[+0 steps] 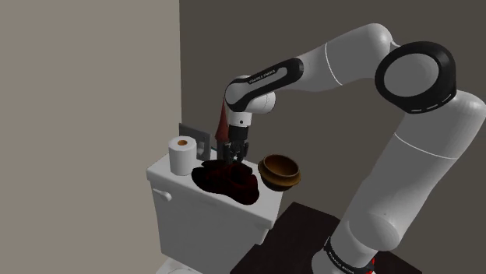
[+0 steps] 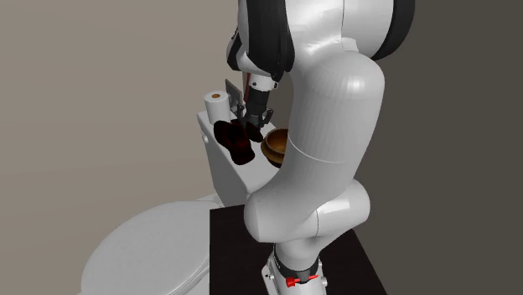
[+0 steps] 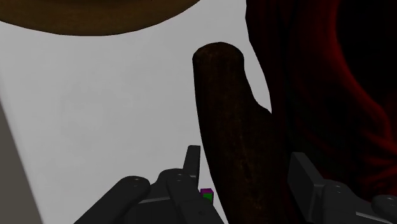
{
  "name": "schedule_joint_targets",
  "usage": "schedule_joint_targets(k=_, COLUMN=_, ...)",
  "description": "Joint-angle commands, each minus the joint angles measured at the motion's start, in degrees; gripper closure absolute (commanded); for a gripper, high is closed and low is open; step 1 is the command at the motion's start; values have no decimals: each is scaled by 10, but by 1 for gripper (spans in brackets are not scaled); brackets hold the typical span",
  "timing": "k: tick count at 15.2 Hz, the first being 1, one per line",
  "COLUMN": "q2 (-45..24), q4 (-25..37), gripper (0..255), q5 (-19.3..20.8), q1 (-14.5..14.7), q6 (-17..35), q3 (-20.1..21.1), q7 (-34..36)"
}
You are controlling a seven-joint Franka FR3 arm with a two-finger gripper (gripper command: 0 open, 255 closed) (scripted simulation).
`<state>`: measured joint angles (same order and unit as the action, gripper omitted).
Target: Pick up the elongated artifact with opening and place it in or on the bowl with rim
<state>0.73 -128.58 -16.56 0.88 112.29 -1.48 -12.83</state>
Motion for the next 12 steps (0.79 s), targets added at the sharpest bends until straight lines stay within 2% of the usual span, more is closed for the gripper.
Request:
schedule_joint_targets(k=1, q2=-6, q4=-1, gripper=255, q5=-1, q1=-3, q6=-1, q3=-4, q7=0)
schedule_joint_targets(k=12, q2=36, q4=35, gripper=255, q5=10, q1=-11, q6=-78, q3=-4, q7=17)
